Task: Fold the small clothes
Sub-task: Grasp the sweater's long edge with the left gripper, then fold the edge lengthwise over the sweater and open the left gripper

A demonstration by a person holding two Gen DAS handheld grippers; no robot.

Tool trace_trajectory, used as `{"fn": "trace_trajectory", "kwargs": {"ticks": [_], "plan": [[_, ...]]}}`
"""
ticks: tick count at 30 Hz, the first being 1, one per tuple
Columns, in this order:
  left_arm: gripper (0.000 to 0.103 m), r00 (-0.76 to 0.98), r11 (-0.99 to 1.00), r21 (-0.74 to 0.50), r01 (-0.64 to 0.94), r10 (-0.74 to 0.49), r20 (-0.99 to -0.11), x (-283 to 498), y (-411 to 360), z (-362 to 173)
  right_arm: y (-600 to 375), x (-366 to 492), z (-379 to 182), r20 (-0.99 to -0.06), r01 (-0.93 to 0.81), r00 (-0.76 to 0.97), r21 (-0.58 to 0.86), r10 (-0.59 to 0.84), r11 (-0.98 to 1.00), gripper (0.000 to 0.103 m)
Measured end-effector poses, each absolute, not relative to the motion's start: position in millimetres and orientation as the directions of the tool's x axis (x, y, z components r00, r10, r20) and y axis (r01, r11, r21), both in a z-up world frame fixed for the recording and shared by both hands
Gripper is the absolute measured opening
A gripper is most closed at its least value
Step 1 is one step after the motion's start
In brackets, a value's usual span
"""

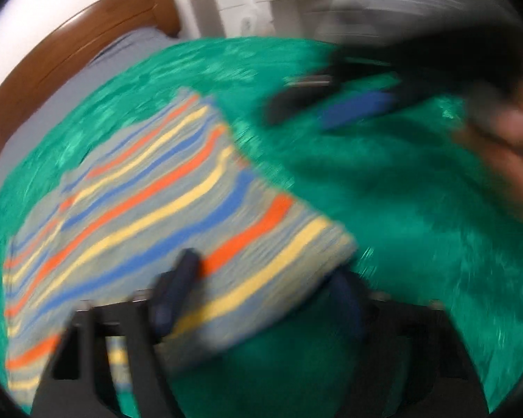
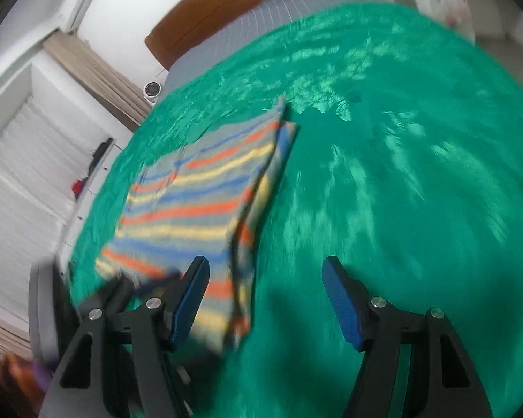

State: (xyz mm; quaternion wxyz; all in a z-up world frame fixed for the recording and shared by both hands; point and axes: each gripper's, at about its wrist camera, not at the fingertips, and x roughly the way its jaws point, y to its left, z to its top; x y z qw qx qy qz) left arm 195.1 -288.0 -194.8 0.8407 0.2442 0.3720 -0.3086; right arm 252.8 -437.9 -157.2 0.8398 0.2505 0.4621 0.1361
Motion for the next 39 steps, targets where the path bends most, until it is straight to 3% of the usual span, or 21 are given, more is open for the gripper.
{"fn": "trace_trajectory", "kwargs": {"ticks": [1,2,4,5,8,14,19,30,32,33,34,35,36,39], "plan": [[0.013,0.532,0.681,0.184,0.709,-0.345,-0.773,195,-291,-195,-440,270,-162,-0.701,0.014,0.531,0.569,0.476,0.822,0.067],[0.007,0.544,0.686,0.197,0.701,-0.335,-0.769,196,-293,-196,-441,282,-164,-0.696,0.022,0.530,0.583,0.485,0.812,0.066],[0.005,0.532,0.713,0.138,0.688,-0.366,-0.764,202,-285,-192,-440,311,-171,-0.673,0.047,0.540,0.623,0.505,0.781,0.064],[0.005,0.522,0.725,0.100,0.681,-0.385,-0.761,204,-280,-190,-438,322,-174,-0.663,0.052,0.536,0.643,0.522,0.764,0.058],[0.004,0.527,0.758,0.026,0.651,-0.427,-0.735,204,-257,-178,-417,347,-177,-0.705,0.073,0.506,0.609,0.497,0.790,0.008],[0.004,0.582,0.839,-0.133,0.527,-0.471,-0.663,200,-177,-140,-355,348,-112,-0.646,-0.079,0.567,0.574,0.510,0.815,0.008],[0.004,0.634,0.899,-0.250,0.360,-0.432,-0.641,206,-85,-122,-264,377,-76,-0.632,-0.205,0.530,0.551,0.565,0.809,0.008],[0.005,0.628,0.943,-0.315,0.103,-0.308,-0.715,211,49,-161,-94,434,-135,-0.716,-0.279,0.386,0.510,0.582,0.813,0.009],[0.015,0.608,0.949,-0.310,0.060,-0.280,-0.742,219,59,-168,-84,440,-149,-0.706,-0.260,0.375,0.542,0.601,0.799,0.019],[0.027,0.605,0.948,-0.318,0.034,-0.273,-0.748,221,67,-171,-83,438,-155,-0.684,-0.241,0.370,0.583,0.629,0.776,0.037],[0.051,0.603,0.948,-0.318,0.010,-0.260,-0.754,232,73,-171,-85,437,-156,-0.665,-0.234,0.367,0.611,0.650,0.757,0.046],[0.061,0.609,0.947,-0.322,-0.016,-0.246,-0.754,227,80,-171,-88,433,-154,-0.638,-0.236,0.371,0.638,0.675,0.733,0.053],[0.073,0.622,0.942,-0.334,-0.033,-0.242,-0.745,222,87,-170,-91,427,-150,-0.624,-0.249,0.382,0.642,0.682,0.726,0.053],[0.079,0.626,0.942,-0.335,-0.025,-0.247,-0.740,210,97,-168,-109,396,-127,-0.625,-0.320,0.425,0.573,0.655,0.754,0.054]]}}
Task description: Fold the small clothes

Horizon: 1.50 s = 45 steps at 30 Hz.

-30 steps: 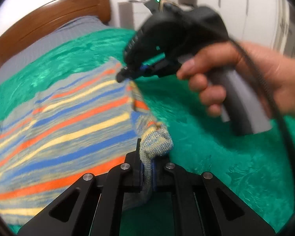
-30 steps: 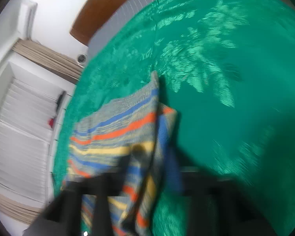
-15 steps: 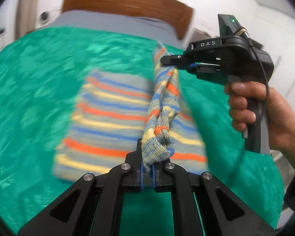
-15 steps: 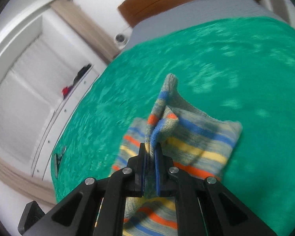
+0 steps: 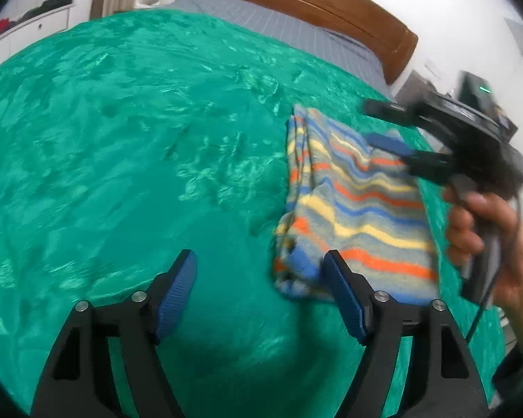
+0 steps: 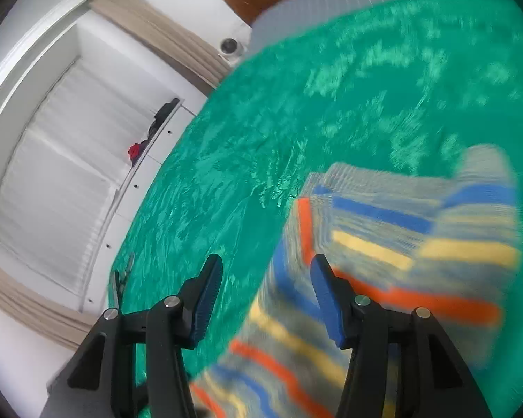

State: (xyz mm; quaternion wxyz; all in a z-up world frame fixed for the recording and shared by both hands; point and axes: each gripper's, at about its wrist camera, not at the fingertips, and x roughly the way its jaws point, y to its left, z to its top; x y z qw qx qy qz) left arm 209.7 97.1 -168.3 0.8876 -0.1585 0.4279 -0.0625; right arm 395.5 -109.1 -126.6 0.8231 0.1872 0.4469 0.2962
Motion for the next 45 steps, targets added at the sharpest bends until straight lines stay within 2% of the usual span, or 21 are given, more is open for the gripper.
{"fn": "trace_trajectory", "kwargs": {"ticks": [1,3,6,10,13,15,16,20,23,45], "plan": [[0.081,0.624,0.949,-0.315,-0.019,-0.235,-0.746,208,99,-168,-118,377,-117,-0.637,-0.355,0.447,0.518,0.628,0.778,0.054],[0.089,0.635,0.967,-0.253,-0.017,-0.185,-0.750,202,104,-167,-135,342,-104,-0.663,-0.397,0.494,0.404,0.563,0.824,0.064],[0.098,0.680,0.986,-0.162,-0.040,-0.092,-0.727,199,119,-165,-180,274,-99,-0.687,-0.362,0.609,0.204,0.396,0.910,0.070],[0.100,0.693,0.991,-0.106,-0.081,-0.021,-0.721,227,135,-176,-248,191,-120,-0.711,-0.153,0.690,0.046,0.140,0.987,0.073],[0.102,0.602,0.994,-0.083,-0.072,-0.023,-0.799,250,137,-199,-285,148,-145,-0.719,0.008,0.694,-0.029,-0.026,1.000,0.073],[0.103,0.593,0.997,-0.049,-0.054,-0.007,-0.805,254,133,-211,-298,132,-162,-0.731,0.082,0.676,-0.054,-0.095,0.995,0.074],[0.103,0.607,0.998,-0.036,-0.051,0.002,-0.795,250,132,-211,-303,129,-170,-0.741,0.106,0.662,-0.055,-0.112,0.993,0.074],[0.103,0.624,0.998,-0.040,-0.047,-0.002,-0.781,247,133,-213,-320,128,-182,-0.748,0.173,0.651,-0.018,-0.128,0.985,0.090],[0.103,0.625,0.998,-0.035,-0.048,0.002,-0.781,245,133,-214,-323,133,-186,-0.757,0.172,0.639,-0.028,-0.133,0.985,0.094],[0.103,0.623,0.999,-0.021,-0.047,0.013,-0.782,243,130,-211,-315,126,-190,-0.743,0.170,0.656,-0.026,-0.133,0.985,0.095]]}}
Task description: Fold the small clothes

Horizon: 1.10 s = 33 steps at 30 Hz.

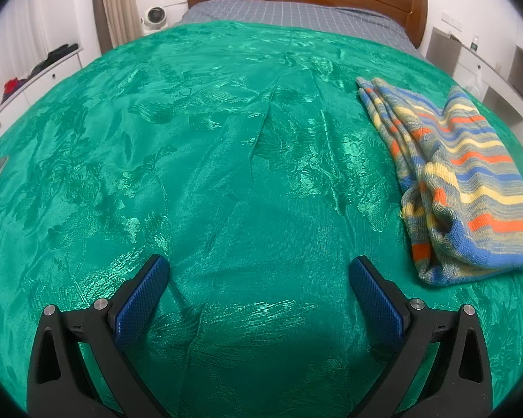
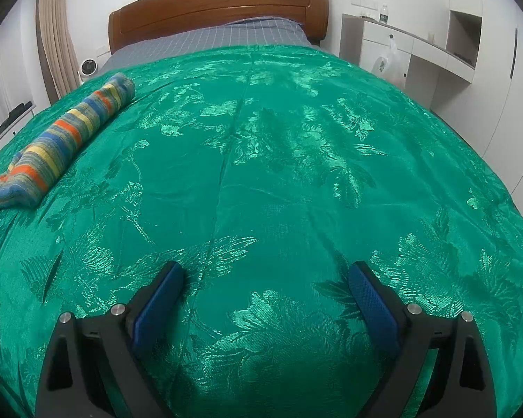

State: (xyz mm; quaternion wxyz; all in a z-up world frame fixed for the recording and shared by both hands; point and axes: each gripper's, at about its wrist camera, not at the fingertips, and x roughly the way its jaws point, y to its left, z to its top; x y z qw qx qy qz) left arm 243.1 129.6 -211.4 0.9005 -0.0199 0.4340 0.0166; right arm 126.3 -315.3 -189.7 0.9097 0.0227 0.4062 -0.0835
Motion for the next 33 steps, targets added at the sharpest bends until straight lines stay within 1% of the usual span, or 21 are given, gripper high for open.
{"fn": "trace_trajectory", "kwargs": {"ticks": [33], "plan": [[0.103,0.623,0.999,-0.022,-0.047,0.012,-0.782,243.3,129.8,-211.4,-316.0,125.9,-189.9,-0.739,0.170,0.661,-0.017,-0.127,0.985,0.096]]}}
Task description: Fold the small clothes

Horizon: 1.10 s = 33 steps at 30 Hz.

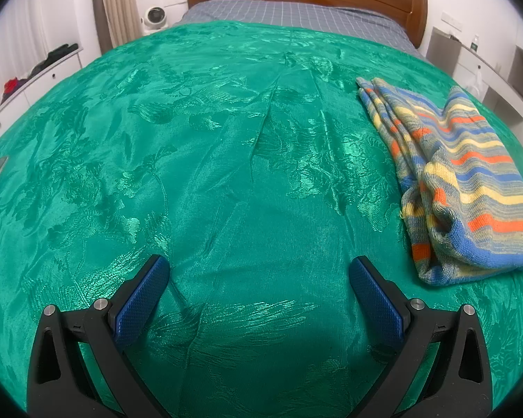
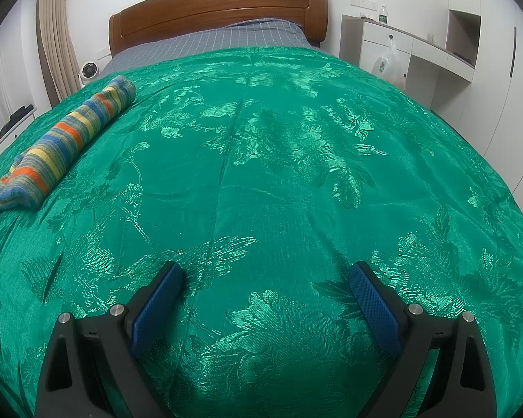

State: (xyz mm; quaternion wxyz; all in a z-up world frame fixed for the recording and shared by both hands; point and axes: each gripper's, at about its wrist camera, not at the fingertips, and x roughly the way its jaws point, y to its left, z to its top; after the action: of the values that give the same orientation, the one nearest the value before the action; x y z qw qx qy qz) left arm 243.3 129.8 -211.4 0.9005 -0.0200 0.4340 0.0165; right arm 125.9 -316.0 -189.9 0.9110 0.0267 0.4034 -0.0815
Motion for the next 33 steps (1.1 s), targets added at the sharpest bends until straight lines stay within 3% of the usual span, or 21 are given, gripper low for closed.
{"fn": "trace_trajectory", "kwargs": {"ticks": [33], "plan": [[0.103,0.624,0.999,-0.022,-0.047,0.012,-0.781,242.8,129.5,-212.2,-316.8,126.8,-189.7,-0.736,0.169,0.666,-0.008,-0.120,0.986,0.096]]}}
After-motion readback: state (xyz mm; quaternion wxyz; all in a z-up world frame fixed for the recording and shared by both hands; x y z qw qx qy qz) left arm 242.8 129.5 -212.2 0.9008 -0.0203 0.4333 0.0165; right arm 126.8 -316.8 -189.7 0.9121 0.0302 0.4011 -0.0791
